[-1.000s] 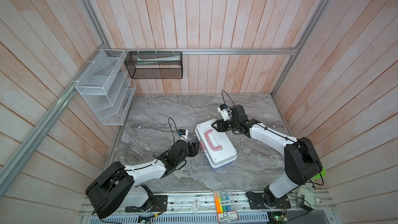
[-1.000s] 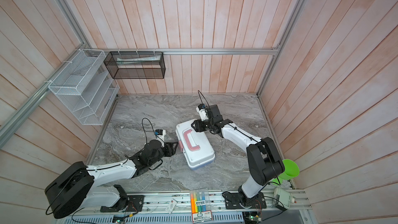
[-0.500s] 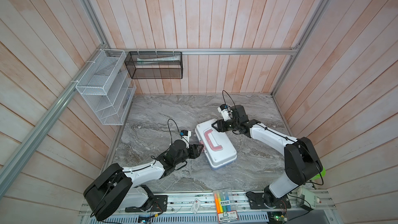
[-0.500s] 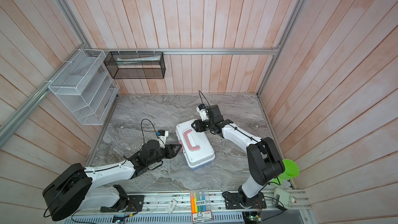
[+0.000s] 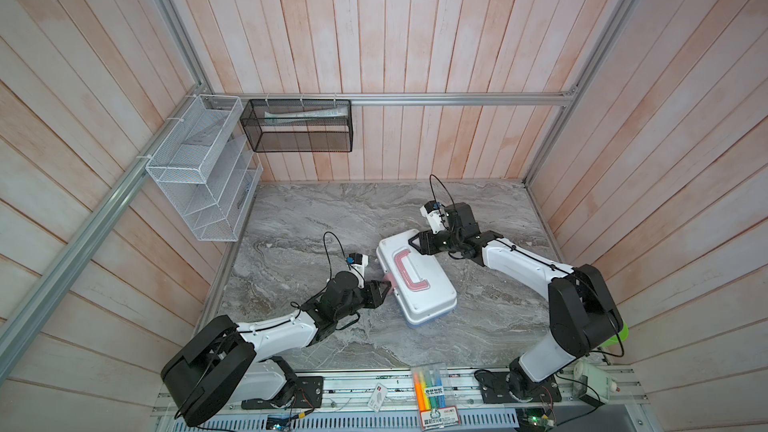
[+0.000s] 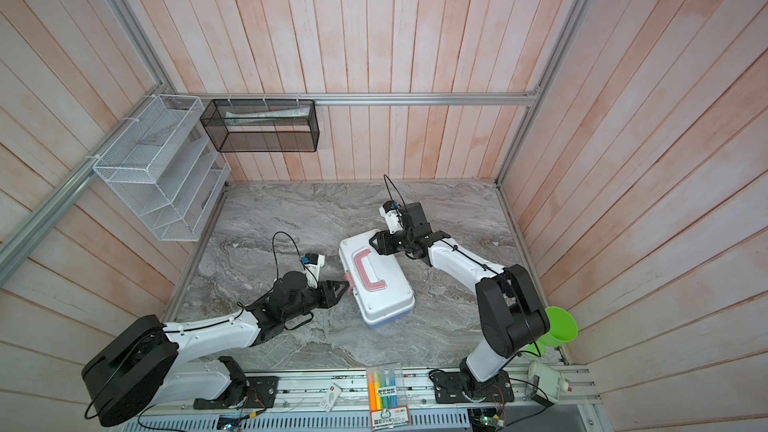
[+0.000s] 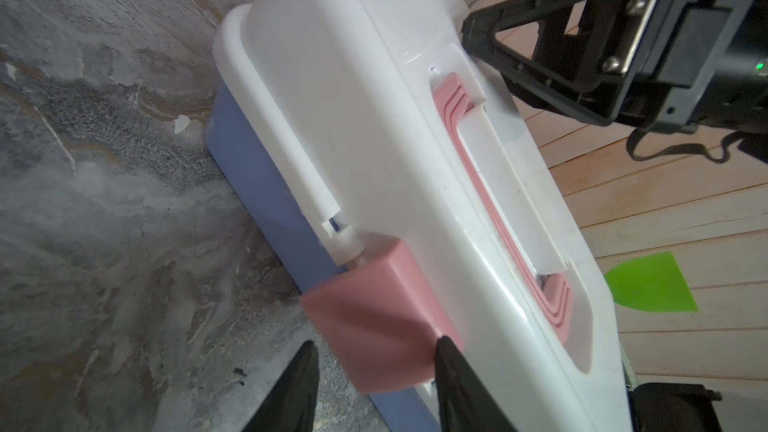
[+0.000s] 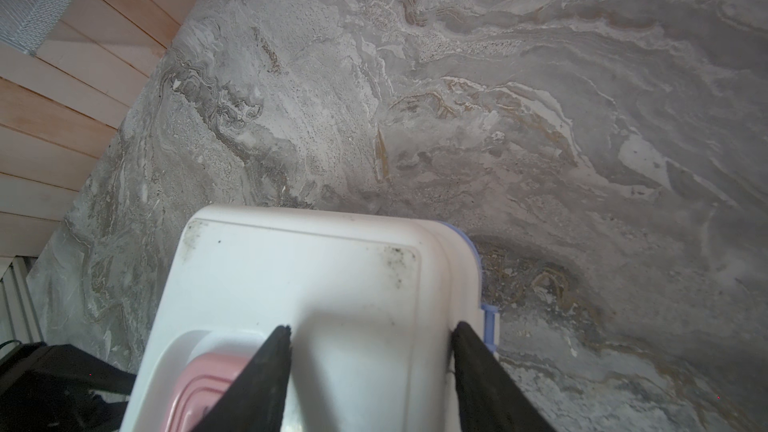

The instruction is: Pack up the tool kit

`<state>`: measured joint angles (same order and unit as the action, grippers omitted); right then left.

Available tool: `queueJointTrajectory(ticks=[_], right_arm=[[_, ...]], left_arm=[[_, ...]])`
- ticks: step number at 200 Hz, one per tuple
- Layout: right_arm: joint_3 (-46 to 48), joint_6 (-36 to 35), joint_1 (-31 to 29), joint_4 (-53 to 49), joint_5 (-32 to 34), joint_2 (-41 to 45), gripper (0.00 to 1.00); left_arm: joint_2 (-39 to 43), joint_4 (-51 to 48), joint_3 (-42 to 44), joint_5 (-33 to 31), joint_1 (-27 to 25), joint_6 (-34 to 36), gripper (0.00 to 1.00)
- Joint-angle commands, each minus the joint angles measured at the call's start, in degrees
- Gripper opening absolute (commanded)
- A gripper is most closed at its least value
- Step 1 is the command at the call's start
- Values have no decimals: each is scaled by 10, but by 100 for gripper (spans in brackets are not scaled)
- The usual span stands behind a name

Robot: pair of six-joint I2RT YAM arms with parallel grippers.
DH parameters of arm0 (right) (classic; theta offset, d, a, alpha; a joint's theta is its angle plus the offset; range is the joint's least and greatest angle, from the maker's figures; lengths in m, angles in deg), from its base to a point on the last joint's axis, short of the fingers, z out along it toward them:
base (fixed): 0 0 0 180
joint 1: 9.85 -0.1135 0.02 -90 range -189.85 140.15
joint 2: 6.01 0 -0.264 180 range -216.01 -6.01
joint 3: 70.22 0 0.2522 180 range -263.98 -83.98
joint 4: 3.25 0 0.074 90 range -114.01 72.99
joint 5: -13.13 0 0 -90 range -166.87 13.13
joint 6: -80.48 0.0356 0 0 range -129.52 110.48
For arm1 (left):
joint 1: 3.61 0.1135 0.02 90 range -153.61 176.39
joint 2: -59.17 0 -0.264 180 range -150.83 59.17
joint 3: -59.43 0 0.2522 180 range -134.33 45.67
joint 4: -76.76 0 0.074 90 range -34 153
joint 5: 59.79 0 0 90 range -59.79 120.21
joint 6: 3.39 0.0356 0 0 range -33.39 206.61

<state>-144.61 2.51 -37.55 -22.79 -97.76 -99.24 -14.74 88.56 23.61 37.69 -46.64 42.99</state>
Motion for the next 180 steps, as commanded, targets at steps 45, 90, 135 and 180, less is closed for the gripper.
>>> queueJointTrajectory(ticks=[45,90,135,180], right_arm=[[33,-2,-8,-78,-7,-21,59],[33,-1,-8,-78,-5,-20,59],[34,1,-8,-77,-7,-23,59],[35,0,-7,-79,-5,-21,59]], left_arm=[[-8,14,0,14,1,3,45],[-11,-10,-11,11,1,1,43],[-15,-24,-18,15,0,3,43],[-38,-33,-35,26,1,8,42]])
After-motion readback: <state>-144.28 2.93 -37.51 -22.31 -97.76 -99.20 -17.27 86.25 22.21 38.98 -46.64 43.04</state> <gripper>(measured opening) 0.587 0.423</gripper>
